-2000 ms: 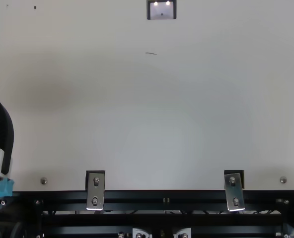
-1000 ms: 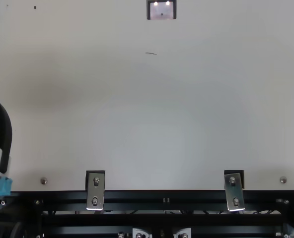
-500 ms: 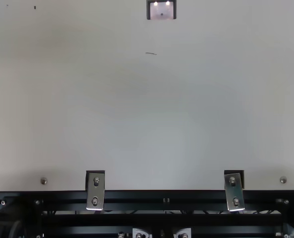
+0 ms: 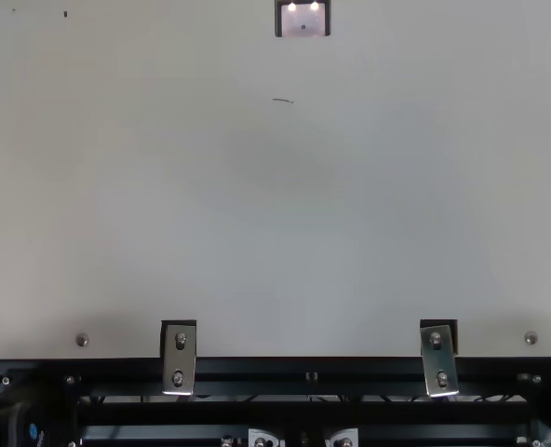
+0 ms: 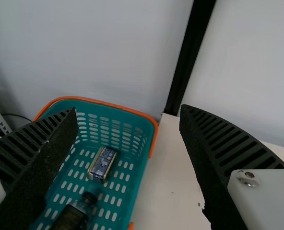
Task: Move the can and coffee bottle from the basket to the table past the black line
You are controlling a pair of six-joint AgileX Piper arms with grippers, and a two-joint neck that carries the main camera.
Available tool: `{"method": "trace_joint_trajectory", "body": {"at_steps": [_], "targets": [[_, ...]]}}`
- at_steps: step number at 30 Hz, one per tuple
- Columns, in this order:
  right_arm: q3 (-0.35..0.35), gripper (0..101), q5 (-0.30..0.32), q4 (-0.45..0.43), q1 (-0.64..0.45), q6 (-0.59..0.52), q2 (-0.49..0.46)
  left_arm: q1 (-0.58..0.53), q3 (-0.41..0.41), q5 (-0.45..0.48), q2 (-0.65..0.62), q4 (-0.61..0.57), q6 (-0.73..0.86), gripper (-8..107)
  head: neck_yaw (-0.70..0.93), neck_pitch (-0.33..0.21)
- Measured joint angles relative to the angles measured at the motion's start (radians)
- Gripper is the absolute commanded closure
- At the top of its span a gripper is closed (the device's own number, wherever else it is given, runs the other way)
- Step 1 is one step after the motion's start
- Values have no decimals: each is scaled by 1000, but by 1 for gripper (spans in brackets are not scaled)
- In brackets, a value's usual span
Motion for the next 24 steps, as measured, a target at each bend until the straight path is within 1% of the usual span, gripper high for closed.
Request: {"method": "trace_joint_trajectory", "body": {"at_steps": [5,9,11,13,17,21,24], "targets": [[0,0,0,0,0,0,0,131,-129,83,160,-177,238,9,0,5],[0,0,0,0,0,0,0,241,-219,162,281,-295,438,9,0,0],[0,0,0,0,0,0,0,285,-248,191,335,-330,524,9,0,0],[0,0,0,0,0,0,0,323,-266,213,385,-343,608,9,0,0],[0,0,0,0,0,0,0,348,-261,232,479,-326,723,9,0,0],[0,0,0,0,0,0,0,338,-246,226,566,-296,783,9,0,5],[0,0,0,0,0,0,0,322,-239,211,621,-276,783,9,0,0]]}}
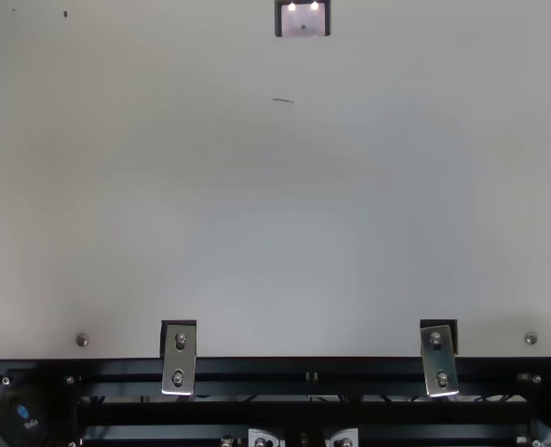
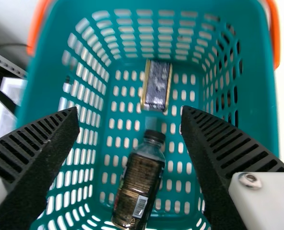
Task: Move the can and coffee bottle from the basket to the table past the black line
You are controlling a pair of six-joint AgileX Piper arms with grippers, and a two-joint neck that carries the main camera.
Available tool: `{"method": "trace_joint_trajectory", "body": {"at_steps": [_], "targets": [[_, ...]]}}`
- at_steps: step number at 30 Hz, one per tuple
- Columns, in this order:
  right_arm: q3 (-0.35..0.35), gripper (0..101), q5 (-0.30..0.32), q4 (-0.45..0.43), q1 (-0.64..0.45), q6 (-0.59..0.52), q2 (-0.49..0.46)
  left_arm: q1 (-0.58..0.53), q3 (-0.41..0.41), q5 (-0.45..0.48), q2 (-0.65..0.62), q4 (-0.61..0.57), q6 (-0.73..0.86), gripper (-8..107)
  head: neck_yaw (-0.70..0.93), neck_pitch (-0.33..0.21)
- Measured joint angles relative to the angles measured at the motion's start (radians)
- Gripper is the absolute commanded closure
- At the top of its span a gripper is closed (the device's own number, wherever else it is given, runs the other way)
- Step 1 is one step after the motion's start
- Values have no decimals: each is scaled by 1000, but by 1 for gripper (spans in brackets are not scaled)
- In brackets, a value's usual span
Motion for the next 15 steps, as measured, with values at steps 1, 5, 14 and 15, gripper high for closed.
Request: {"method": "trace_joint_trajectory", "body": {"at_steps": [1,5,14,15], "targets": [[0,0,0,0,0,0,0,-5,0,-5,21,10,-4,9,0,0],[0,0,0,0,0,0,0,-31,-2,-31,102,42,-26,9,0,0],[0,0,0,0,0,0,0,-102,-58,-106,309,84,-52,9,0,0],[0,0,0,0,0,0,0,-113,-73,-111,331,90,-59,9,0,0]]}}
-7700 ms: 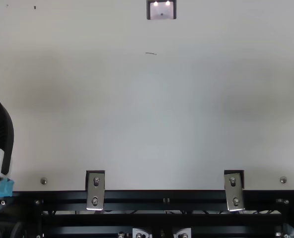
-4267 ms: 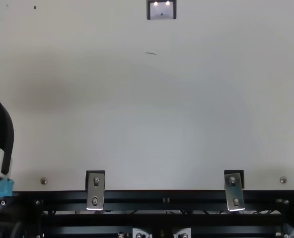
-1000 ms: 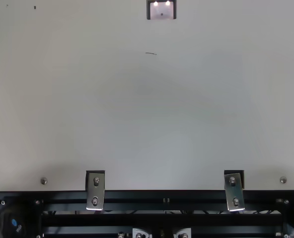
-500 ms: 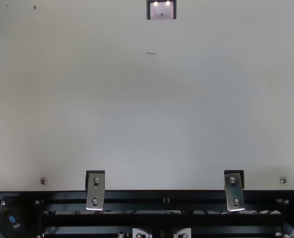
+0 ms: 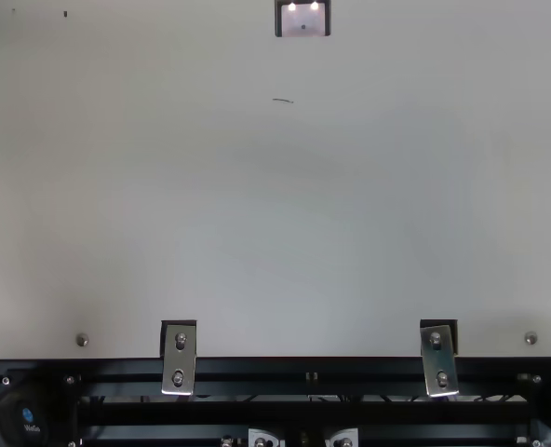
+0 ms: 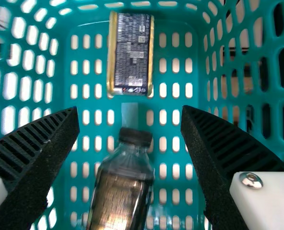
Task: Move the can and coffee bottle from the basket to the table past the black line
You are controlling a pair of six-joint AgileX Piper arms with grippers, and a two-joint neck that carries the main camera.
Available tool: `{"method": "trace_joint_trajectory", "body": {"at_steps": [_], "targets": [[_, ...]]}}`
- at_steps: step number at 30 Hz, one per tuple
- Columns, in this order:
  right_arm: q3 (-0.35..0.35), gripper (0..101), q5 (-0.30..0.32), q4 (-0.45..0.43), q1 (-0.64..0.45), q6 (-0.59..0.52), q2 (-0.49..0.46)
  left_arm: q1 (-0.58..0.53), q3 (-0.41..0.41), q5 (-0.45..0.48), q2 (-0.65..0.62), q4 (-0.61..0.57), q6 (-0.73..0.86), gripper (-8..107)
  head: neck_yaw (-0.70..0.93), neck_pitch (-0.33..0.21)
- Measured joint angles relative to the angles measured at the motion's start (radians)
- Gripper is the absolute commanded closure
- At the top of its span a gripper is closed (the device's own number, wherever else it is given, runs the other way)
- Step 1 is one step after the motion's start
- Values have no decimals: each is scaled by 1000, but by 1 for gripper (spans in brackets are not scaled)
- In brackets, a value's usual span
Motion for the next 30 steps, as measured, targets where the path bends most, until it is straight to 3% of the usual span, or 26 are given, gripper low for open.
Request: {"method": "trace_joint_trajectory", "body": {"at_steps": [16,24,25,26,30], "targets": [[0,0,0,0,0,0,0,-70,-277,-28,340,152,-136,9,0,0],[0,0,0,0,0,0,0,-84,-409,12,424,125,-151,9,0,0],[0,0,0,0,0,0,0,-86,-420,14,428,120,-151,20,0,0],[0,0,0,0,0,0,0,-88,-430,21,435,113,-154,89,0,0],[0,0,0,0,0,0,0,-91,-442,19,447,96,-150,89,0,5]]}}
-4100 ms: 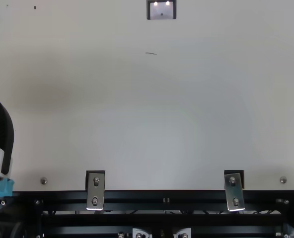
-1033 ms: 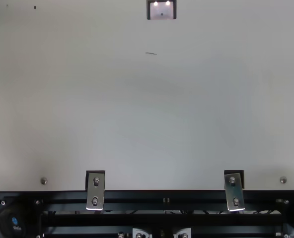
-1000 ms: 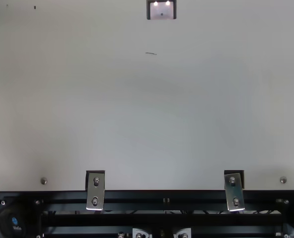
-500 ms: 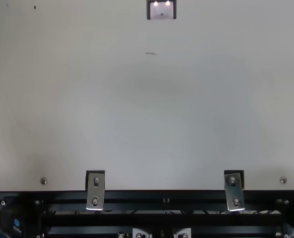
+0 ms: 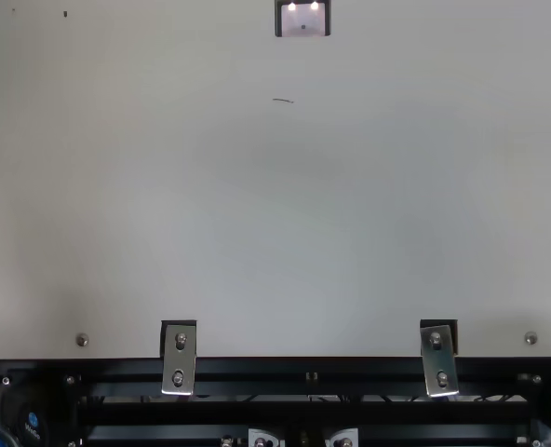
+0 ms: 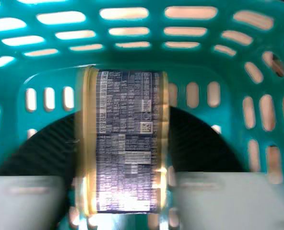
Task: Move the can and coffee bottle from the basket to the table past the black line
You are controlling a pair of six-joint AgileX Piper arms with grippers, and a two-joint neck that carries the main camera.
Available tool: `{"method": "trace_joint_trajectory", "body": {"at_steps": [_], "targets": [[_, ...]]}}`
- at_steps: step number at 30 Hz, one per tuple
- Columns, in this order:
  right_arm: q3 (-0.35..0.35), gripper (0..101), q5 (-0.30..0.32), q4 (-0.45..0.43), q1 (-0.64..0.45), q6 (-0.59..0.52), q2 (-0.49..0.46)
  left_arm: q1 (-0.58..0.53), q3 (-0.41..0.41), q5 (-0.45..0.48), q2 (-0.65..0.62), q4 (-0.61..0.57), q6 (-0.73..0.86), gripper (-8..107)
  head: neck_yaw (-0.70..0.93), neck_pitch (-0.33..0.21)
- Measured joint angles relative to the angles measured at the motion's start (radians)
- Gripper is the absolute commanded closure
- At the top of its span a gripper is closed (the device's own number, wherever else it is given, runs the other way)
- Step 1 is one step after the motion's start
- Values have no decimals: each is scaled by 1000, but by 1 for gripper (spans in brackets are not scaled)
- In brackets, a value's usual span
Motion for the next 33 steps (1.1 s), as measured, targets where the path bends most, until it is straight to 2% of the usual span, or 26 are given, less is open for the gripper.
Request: {"method": "trace_joint_trajectory", "body": {"at_steps": [7,13,19,26,33], "targets": [[0,0,0,0,0,0,0,17,72,-44,-47,-32,32,89,0,-5],[0,0,0,0,0,0,0,51,209,-119,-176,-116,134,89,0,0],[0,0,0,0,0,0,0,87,373,-155,-375,-308,305,89,0,-5],[0,0,0,0,0,0,0,147,538,-110,-669,-592,472,89,0,-5],[0,0,0,0,0,0,0,203,667,-39,-967,-811,429,89,0,-5]]}}
